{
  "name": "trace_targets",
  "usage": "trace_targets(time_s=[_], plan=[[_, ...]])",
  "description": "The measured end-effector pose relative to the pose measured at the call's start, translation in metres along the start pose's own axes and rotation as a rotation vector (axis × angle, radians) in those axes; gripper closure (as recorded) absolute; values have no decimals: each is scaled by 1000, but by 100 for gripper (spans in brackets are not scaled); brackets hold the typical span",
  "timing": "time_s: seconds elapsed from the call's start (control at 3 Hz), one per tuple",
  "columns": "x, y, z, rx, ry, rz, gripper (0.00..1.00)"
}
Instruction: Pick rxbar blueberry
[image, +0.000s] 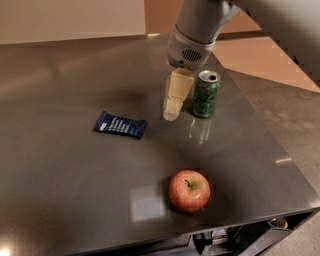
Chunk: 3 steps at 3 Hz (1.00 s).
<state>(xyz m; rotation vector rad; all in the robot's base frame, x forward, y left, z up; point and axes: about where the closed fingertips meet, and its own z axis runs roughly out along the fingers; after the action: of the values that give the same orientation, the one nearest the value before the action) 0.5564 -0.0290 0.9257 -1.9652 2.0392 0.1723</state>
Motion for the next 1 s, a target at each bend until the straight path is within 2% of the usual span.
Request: trace_targets(time_s=[0.67,1.0], plan=[[-30,2,56,-37,48,-6,0],[-40,-2,82,-52,95,-5,0]])
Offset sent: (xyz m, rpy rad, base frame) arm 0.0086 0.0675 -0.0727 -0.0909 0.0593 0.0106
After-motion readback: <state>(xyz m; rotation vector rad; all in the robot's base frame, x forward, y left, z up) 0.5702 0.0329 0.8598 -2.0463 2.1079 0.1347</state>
